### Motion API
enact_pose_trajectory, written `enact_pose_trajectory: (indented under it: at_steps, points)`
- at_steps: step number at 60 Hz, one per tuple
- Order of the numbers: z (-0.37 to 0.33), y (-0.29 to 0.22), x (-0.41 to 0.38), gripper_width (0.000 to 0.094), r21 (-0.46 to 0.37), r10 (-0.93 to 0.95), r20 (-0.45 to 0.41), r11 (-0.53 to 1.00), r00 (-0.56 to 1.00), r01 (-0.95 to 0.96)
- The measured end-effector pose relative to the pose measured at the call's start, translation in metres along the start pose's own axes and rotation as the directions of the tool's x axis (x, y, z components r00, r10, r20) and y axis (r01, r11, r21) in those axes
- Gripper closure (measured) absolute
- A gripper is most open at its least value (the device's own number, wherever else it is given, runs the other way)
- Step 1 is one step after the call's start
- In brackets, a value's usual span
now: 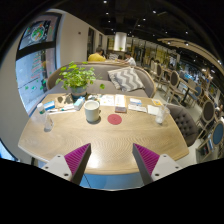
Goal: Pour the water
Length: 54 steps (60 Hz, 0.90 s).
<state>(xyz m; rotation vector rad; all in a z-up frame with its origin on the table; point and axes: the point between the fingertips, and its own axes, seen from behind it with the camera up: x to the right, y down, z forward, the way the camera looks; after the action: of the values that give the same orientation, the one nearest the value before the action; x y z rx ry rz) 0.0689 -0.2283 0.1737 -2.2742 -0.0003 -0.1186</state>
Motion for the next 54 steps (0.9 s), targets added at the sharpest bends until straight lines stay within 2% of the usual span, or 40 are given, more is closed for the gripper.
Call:
enact_pose_trajectory:
  at_steps: [8,17,32,40,49,54]
  points:
    - [-0.009,0.008,-0.013,0.0080,-0.005,-0.008,-0.006,1.000,1.000,0.008]
    - [-0.006,0.025,-0.089,0.0079,-0.025,-0.003,0.009,1.000,1.000,0.004]
    - [0.006,0.046,-0.253,0.0078,-0.014,-0.007,0.145,1.000,0.989,0.009]
    - [0.035,0.026,-0.326,0.0077,0.059,-0.007,0.198,0.998,0.980,-0.005]
    - [0.090,-0.018,-0.367,0.0075,0.182,0.014,0.199,0.982,0.980,-0.051]
    - [0.125,-0.039,-0.378,0.0075,0.223,0.028,0.202,0.972,0.979,-0.074]
